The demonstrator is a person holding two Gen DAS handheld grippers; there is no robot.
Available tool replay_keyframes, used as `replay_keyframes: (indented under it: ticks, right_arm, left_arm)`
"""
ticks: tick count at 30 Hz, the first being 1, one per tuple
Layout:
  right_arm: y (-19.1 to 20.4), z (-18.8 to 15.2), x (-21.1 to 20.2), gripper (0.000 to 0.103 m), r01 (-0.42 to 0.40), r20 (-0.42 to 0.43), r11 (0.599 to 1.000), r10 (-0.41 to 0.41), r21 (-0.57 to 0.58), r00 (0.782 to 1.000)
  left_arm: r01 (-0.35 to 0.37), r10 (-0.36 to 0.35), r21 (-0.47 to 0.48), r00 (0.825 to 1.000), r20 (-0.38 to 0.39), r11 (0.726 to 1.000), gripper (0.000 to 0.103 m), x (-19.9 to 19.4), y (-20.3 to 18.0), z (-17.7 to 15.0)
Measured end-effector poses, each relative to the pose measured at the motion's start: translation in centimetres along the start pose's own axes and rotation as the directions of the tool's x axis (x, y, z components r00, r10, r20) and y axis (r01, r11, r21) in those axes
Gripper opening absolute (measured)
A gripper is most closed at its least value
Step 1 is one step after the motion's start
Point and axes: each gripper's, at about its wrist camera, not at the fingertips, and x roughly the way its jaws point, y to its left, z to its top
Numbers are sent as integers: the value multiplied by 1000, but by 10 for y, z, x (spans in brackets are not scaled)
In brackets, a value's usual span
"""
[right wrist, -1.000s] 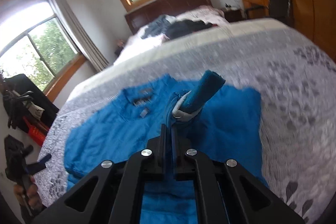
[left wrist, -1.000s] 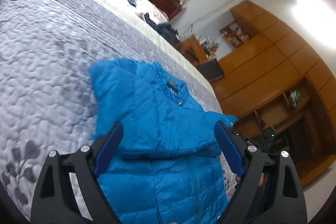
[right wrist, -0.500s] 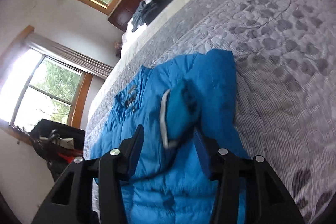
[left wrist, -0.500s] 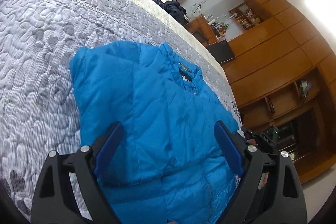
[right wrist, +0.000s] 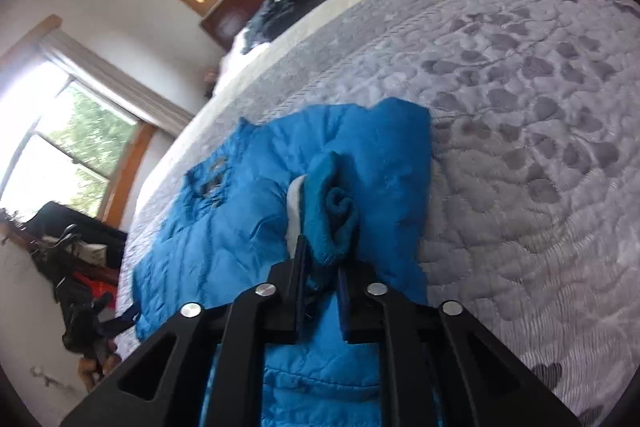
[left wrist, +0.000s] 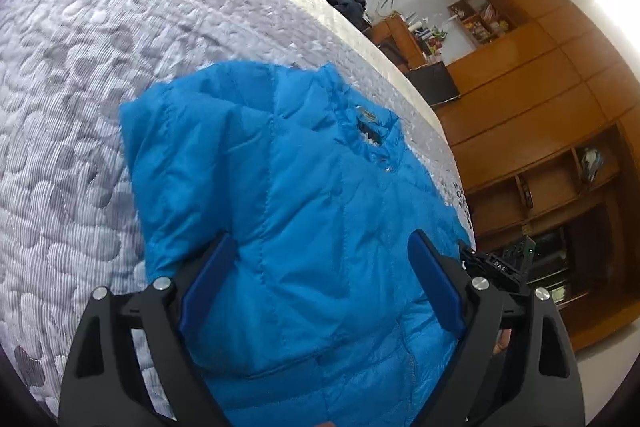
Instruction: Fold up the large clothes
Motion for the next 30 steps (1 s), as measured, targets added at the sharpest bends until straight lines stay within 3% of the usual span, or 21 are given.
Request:
replay_keyframes:
  ticks: [4, 6, 10, 13, 15, 18, 19, 21, 24, 26, 28, 30]
  right_arm:
    - [10, 13, -41, 21, -56, 120, 998, 60, -37, 991]
    - [6, 23, -44, 22, -61, 128, 998, 64, -25, 990]
    - [-23, 31, -5, 22, -56, 24, 996, 55, 68, 998]
    - [-22, 21, 26, 22, -69, -67, 997, 71, 43, 995]
    - [-20, 20, 24, 22, -64, -60, 997, 66, 36, 996]
    - [-10, 19, -6, 22, -84, 18, 996, 84, 14, 996]
    - [0, 16, -17, 22, -92, 47, 995, 93, -23, 995]
    - [16, 10, -18, 22, -122, 23, 990, 124, -68, 992]
    - [22, 0, 13, 22, -57, -55, 992, 51, -109, 997]
    - [14, -1, 30, 16, -43, -103, 995, 34, -92, 994]
    - [15, -2, 22, 18, -52, -98, 995, 43, -87, 994]
    - [22, -6, 3, 19, -89, -75, 992, 82, -93, 994]
  left_arm:
    - [6, -7, 22, 999, 41, 1000, 87, -15, -5, 20]
    - [14, -14, -2, 999, 45, 1000, 87, -16, 0, 29]
    - [-39, 39, -11, 999, -21, 999, 87, 10, 11, 36]
    - [-80, 79, 1, 996, -47, 997, 87, 25, 17, 36]
    - [-65, 64, -16, 997, -34, 998, 87, 18, 18, 35]
    - [7, -7, 25, 1000, 5, 1000, 87, -6, 2, 29]
    - [40, -40, 51, 999, -3, 998, 87, -10, -7, 24]
    - [79, -75, 85, 996, -48, 993, 87, -4, -17, 16]
    - [-28, 44, 134, 992, -119, 991, 87, 29, -14, 4]
    - [-67, 87, 152, 987, -134, 986, 86, 44, -9, 1]
    - [-61, 79, 144, 989, -123, 988, 87, 36, -14, 2]
    - [0, 13, 132, 995, -102, 991, 88, 15, -21, -2]
